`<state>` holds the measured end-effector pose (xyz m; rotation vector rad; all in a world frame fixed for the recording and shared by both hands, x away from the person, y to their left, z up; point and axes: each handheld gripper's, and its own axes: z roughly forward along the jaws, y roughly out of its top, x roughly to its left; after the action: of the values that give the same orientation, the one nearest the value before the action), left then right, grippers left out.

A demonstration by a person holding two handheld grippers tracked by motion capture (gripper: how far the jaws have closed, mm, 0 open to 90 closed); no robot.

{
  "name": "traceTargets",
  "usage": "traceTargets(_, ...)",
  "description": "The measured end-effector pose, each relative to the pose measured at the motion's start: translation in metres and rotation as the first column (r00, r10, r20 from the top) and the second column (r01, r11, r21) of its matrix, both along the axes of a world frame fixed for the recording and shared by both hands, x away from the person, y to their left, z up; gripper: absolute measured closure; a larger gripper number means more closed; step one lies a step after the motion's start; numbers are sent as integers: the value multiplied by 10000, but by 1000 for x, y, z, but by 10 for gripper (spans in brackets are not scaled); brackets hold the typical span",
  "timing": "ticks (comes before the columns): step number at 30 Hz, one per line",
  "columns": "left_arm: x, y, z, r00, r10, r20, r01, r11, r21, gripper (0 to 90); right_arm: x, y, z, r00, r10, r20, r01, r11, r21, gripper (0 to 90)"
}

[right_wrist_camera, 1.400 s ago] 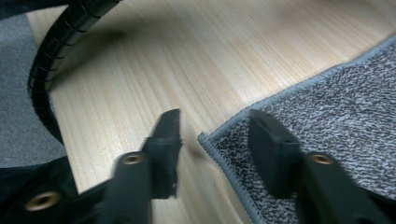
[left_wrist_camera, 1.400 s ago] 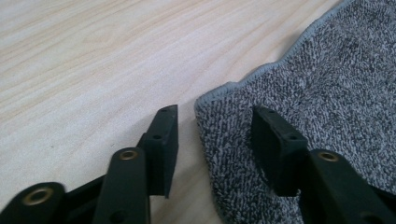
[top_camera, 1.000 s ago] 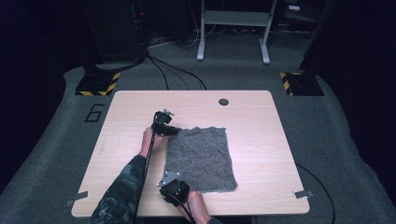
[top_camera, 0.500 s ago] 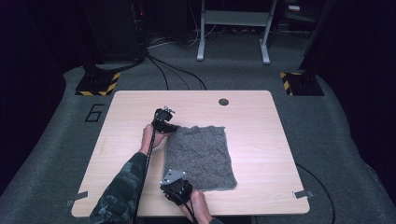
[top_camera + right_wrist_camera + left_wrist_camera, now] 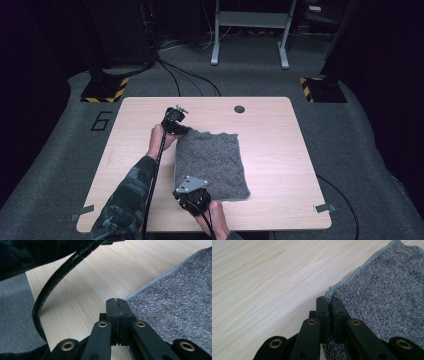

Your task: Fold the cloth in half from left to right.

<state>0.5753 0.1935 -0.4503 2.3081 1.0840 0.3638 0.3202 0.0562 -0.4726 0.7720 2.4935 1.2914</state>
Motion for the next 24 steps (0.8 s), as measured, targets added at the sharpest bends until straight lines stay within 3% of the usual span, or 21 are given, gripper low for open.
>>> traceTargets(14,2,-6,50,9996,-167,247,146,9964,839,857,-3,-4,37,9972,-36,750,-44,9944,1054,899)
traceTargets(17,4,-13,52,9998,-125,176,107,9950,992,854,-2,-17,38,9970,-379,669,283,9899,1389,899)
traceTargets(19,6,-19,51,9999,-128,96,117,9934,1141,850,-1,-34,34,9951,-713,687,608,9876,1449,899)
traceTargets(20,7,-22,49,9999,-127,18,124,9927,1204,850,-1,-34,34,9951,-713,687,608,9876,1449,899)
traceTargets(21,10,-29,46,9999,-88,-102,100,9920,1259,848,1,-43,31,9926,-1083,558,988,9835,1513,899)
traceTargets(24,12,-35,44,9998,-120,-165,142,9909,1340,843,2,-53,27,9909,-1262,468,1174,9804,1580,899)
